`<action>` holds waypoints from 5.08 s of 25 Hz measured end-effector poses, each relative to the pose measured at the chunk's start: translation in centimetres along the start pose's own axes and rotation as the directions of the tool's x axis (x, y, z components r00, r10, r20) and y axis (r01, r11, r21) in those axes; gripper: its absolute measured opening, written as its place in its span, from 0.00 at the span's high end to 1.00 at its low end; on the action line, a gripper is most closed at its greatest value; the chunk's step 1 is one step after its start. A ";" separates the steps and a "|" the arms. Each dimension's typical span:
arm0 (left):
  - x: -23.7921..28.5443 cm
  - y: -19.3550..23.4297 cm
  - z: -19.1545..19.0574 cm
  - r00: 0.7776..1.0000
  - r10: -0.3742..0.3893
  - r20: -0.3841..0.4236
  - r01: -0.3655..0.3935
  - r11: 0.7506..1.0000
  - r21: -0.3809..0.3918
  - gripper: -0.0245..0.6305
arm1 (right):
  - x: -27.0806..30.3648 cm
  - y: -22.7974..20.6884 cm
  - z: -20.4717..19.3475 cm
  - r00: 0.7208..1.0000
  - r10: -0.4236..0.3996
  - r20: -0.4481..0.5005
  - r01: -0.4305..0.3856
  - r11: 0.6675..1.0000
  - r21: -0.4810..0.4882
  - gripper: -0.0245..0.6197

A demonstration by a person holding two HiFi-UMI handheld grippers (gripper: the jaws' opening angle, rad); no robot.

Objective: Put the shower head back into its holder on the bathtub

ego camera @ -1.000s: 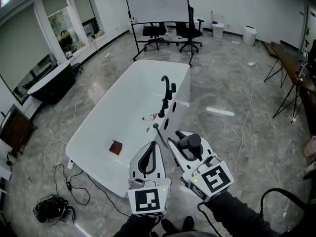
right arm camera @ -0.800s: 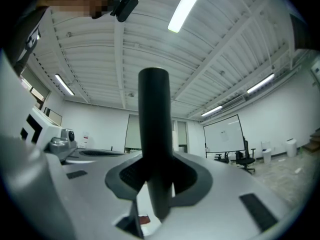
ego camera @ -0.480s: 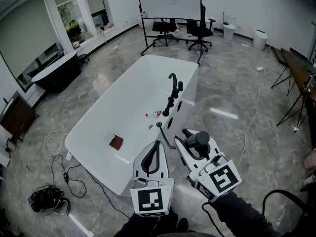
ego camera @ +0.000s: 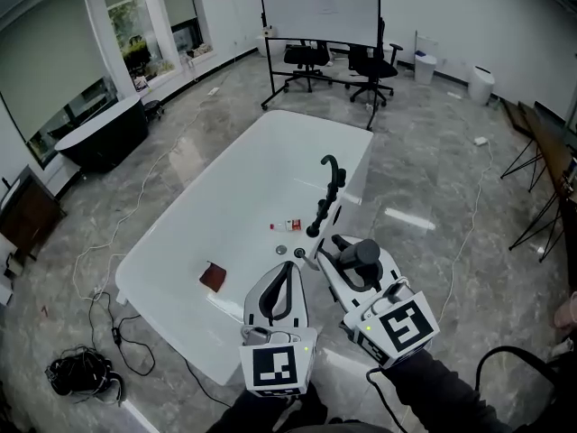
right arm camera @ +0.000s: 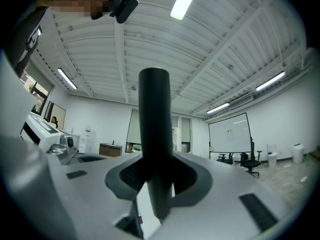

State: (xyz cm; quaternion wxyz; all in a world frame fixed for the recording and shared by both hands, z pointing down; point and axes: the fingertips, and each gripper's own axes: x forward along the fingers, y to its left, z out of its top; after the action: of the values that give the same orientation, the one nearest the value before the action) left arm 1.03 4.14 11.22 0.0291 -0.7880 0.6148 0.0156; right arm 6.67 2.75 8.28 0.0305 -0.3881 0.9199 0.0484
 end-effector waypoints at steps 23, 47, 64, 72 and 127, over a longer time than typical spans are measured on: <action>11.8 3.4 -4.6 0.990 0.124 -0.069 -0.125 0.992 -0.008 0.96 | 9.0 -7.8 -6.6 0.988 0.140 -0.058 -0.136 0.988 0.076 0.79; 16.4 8.3 -11.0 0.969 0.226 -0.100 -0.232 0.972 -0.045 0.96 | 15.1 -8.2 -13.1 0.961 0.266 -0.079 -0.258 0.961 0.100 0.79; 15.8 9.8 -19.1 0.962 0.261 -0.086 -0.265 0.963 -0.042 0.96 | 15.2 -8.3 -19.7 0.959 0.272 -0.072 -0.268 0.961 0.064 0.79; 15.2 9.9 -21.7 0.957 0.280 -0.068 -0.283 0.959 -0.033 0.96 | 15.2 -7.5 -23.2 0.952 0.294 -0.081 -0.291 0.956 0.049 0.79; 18.5 12.9 -32.9 0.954 0.286 -0.089 -0.291 0.956 -0.045 0.96 | 18.6 -7.7 -35.4 0.946 0.302 -0.119 -0.291 0.951 0.101 0.79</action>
State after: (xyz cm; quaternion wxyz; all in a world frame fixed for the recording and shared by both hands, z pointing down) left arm -7.36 -19.06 42.64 -0.0214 -0.6902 0.7232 0.0054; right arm -1.45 -19.85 41.23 -0.0227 -0.2461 0.9689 -0.0111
